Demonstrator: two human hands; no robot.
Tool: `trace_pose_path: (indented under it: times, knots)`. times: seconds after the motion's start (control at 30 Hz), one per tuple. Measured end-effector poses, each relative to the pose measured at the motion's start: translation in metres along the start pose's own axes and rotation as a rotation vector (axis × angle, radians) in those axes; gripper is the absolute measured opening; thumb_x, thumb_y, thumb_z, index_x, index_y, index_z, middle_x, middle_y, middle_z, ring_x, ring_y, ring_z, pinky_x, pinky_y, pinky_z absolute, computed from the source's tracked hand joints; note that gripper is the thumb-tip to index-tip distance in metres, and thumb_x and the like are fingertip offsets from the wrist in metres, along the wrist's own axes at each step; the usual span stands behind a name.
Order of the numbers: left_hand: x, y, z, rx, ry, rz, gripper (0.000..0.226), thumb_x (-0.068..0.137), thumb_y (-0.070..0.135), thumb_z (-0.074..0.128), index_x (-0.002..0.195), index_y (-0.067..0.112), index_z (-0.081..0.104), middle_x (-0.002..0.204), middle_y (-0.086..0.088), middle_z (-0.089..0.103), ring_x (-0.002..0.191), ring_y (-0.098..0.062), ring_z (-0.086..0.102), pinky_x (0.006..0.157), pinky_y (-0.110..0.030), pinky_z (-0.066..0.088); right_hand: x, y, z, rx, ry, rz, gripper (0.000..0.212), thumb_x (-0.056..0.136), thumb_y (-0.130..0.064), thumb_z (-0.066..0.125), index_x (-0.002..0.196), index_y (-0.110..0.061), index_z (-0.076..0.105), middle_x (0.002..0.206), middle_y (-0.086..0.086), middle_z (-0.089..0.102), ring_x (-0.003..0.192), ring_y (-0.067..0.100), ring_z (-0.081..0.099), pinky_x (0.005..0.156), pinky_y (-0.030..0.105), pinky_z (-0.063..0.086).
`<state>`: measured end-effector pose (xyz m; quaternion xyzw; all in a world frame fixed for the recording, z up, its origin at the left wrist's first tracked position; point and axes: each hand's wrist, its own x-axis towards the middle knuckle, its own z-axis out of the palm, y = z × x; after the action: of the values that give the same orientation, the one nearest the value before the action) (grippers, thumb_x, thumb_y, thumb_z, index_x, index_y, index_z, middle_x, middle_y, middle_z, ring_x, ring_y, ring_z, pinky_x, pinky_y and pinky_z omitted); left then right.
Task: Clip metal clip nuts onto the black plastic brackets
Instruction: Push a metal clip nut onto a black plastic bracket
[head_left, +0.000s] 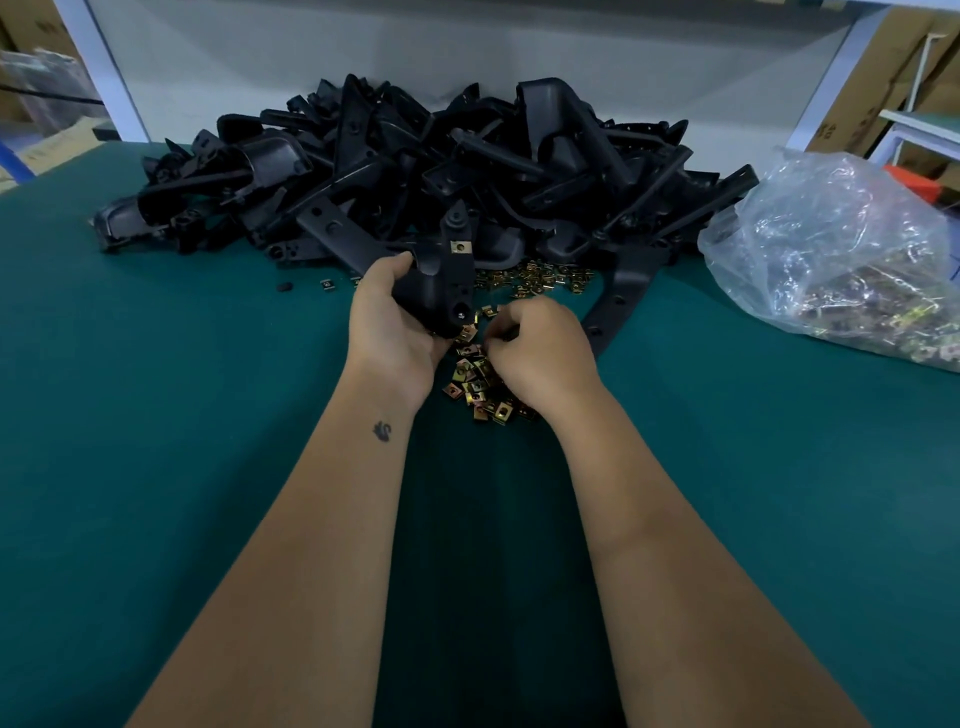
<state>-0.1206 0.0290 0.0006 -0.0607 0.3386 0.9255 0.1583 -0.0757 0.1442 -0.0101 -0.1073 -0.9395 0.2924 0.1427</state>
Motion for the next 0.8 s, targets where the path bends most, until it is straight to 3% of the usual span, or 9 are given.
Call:
trace_pose_path:
  times: [0.13, 0.3, 0.57, 0.7, 0.8]
  knots:
    - [0.001, -0.002, -0.001, 0.003, -0.014, -0.001, 0.020, 0.099, 0.022, 0.047, 0.113, 0.016, 0.059, 0.114, -0.006, 0.070, 0.097, -0.020, 0.067, 0.075, -0.033, 0.055, 0.001, 0.002, -0.004, 0.040, -0.060, 0.000, 0.023, 0.087, -0.004, 0.056, 0.098, -0.013, 0.075, 0.109, 0.008, 0.068, 0.108, 0.031, 0.056, 0.088, 0.040, 0.052]
    - [0.001, -0.002, -0.001, -0.014, 0.001, -0.003, 0.015, 0.099, 0.022, 0.048, 0.108, 0.016, 0.059, 0.099, -0.003, 0.072, 0.087, -0.018, 0.069, 0.067, -0.030, 0.054, 0.002, 0.010, -0.015, 0.067, -0.202, -0.012, 0.041, 0.085, 0.004, 0.053, 0.112, -0.020, 0.073, 0.113, 0.003, 0.068, 0.096, 0.017, 0.061, 0.074, 0.021, 0.046]
    - [0.001, -0.001, -0.001, -0.005, 0.011, -0.009, 0.013, 0.098, 0.020, 0.049, 0.106, 0.016, 0.058, 0.100, -0.004, 0.071, 0.084, -0.017, 0.068, 0.063, -0.028, 0.054, 0.002, 0.012, -0.011, 0.330, -0.035, 0.043, 0.012, 0.082, -0.011, 0.068, 0.084, -0.023, 0.067, 0.081, -0.012, 0.063, 0.068, -0.001, 0.057, 0.051, 0.004, 0.040]
    - [0.001, -0.002, -0.002, 0.013, -0.022, 0.023, 0.016, 0.095, 0.011, 0.056, 0.110, 0.013, 0.052, 0.101, -0.004, 0.069, 0.080, -0.016, 0.069, 0.060, -0.026, 0.055, 0.004, 0.008, -0.012, 0.634, 0.131, 0.148, 0.016, 0.078, -0.008, 0.069, 0.075, -0.023, 0.064, 0.070, -0.009, 0.061, 0.056, -0.004, 0.055, 0.054, 0.011, 0.044]
    - [0.000, -0.006, -0.002, 0.155, -0.092, 0.114, 0.037, 0.090, -0.001, 0.063, 0.116, 0.015, 0.043, 0.108, -0.006, 0.068, 0.090, -0.018, 0.070, 0.072, -0.032, 0.059, 0.004, 0.005, -0.015, 0.869, 0.148, 0.171, 0.020, 0.080, -0.001, 0.066, 0.080, -0.020, 0.065, 0.069, -0.005, 0.061, 0.058, 0.001, 0.056, 0.057, 0.017, 0.045]
